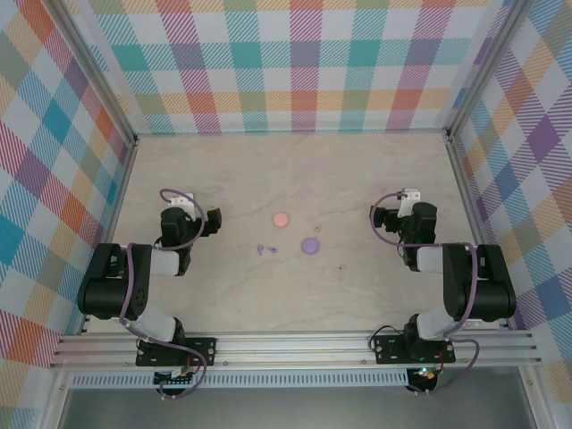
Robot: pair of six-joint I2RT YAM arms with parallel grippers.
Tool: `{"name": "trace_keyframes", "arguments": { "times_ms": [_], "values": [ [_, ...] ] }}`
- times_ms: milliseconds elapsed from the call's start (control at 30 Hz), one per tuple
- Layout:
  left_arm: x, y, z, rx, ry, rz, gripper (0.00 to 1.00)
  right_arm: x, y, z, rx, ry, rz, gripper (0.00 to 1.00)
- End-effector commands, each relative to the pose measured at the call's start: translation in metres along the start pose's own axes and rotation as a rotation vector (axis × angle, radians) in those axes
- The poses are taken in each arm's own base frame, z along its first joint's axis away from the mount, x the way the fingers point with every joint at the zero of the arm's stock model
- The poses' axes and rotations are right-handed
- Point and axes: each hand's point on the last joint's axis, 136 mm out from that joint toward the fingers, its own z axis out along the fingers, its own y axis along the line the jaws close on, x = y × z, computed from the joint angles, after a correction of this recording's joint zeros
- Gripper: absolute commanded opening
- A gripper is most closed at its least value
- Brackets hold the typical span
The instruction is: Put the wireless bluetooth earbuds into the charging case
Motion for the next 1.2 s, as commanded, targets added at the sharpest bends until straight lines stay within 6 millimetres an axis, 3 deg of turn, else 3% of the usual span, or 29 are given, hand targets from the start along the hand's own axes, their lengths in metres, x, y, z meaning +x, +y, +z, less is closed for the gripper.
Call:
{"name": "trace_keyframes", "arguments": {
  "times_ms": [0, 800, 900, 1067, 1167],
  "values": [
    [-0.003, -0.002, 0.002, -0.001, -0.004, 0.019, 1.0, -0.01, 0.003, 0.002, -0.011, -0.021, -0.017, 1.0],
    [-0.006, -0.005, 0.001, 0.014, -0.005, 0.027, 1.0, -0.014, -0.001, 0.001, 0.016, -0.006, -0.006, 1.0],
    [-0.014, 0.001, -0.008, -0.023, -0.035, 0.009, 1.0, -0.025, -0.009, -0.003, 0.069, -0.012, 0.018, 1.0],
    [-0.036, 0.018, -0.033, -0.141, -0.013, -0.09, 1.0, -0.023, -0.015, -0.017, 0.134, 0.12, 0.128, 1.0],
    [-0.05, 0.002, -0.045, -0.067, 0.038, -0.144, 1.0, -0.023, -0.001, -0.026, 0.082, 0.223, 0.191, 1.0]
  ]
}}
